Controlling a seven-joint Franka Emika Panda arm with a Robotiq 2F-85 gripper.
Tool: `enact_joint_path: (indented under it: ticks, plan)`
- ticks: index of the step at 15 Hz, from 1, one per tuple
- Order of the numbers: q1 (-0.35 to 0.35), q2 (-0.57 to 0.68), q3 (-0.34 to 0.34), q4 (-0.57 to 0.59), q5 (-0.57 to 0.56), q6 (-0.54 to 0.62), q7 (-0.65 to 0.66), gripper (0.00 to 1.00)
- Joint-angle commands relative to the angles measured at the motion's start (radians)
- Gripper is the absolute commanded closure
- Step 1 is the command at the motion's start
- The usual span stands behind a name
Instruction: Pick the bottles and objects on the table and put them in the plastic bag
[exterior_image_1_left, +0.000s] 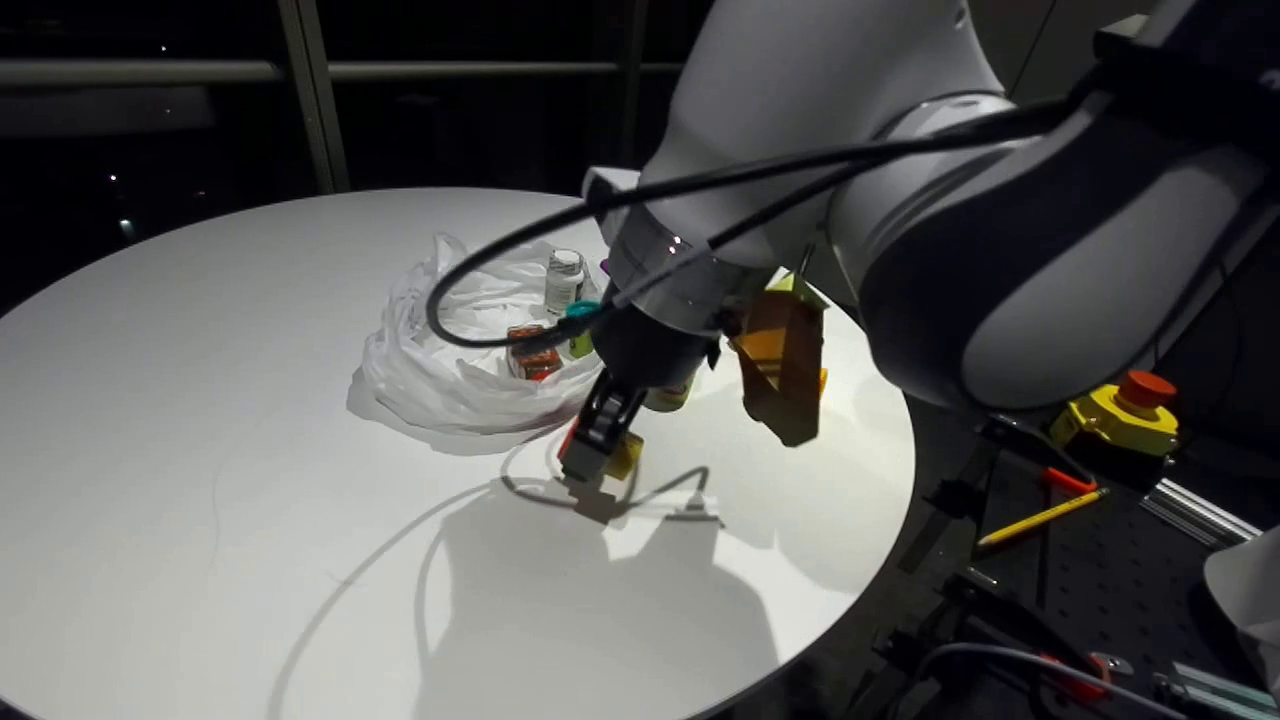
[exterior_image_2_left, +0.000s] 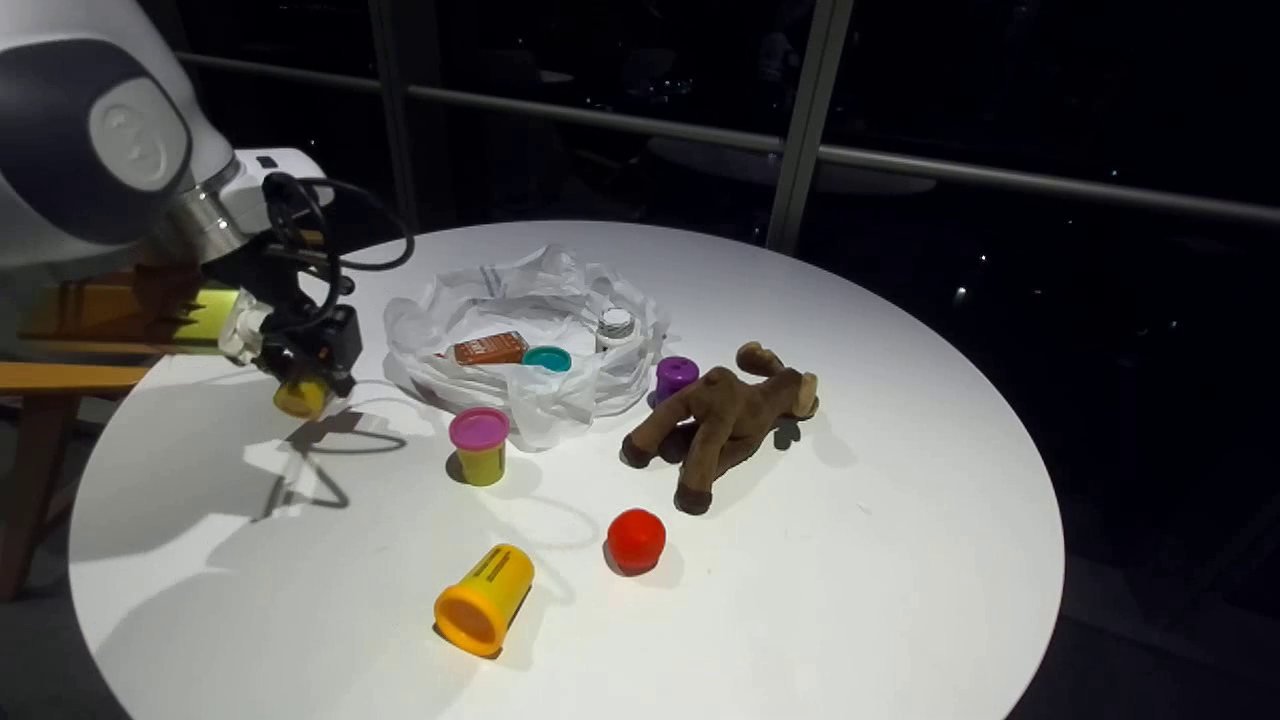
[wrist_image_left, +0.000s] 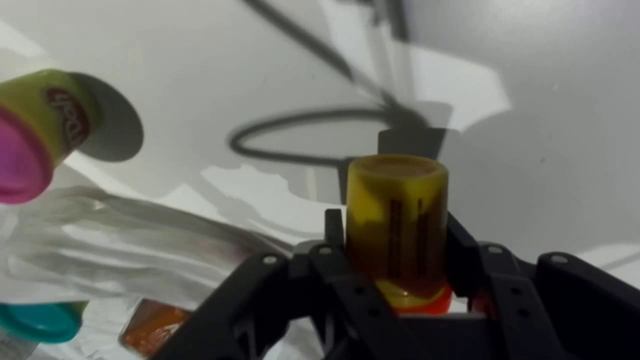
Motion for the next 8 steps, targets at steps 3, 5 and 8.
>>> enact_joint_path:
  ticks: [3, 5, 8]
  plan:
    - [0.041, 0.036, -0.148, 0.235, 0.068, -0.178, 0.108, 0.8]
    - [-0.041, 0.079, -0.123, 0.332, 0.105, -0.237, 0.134, 0.8]
    - [-0.156, 0.164, -0.093, 0.471, 0.13, -0.282, 0.188, 0.8]
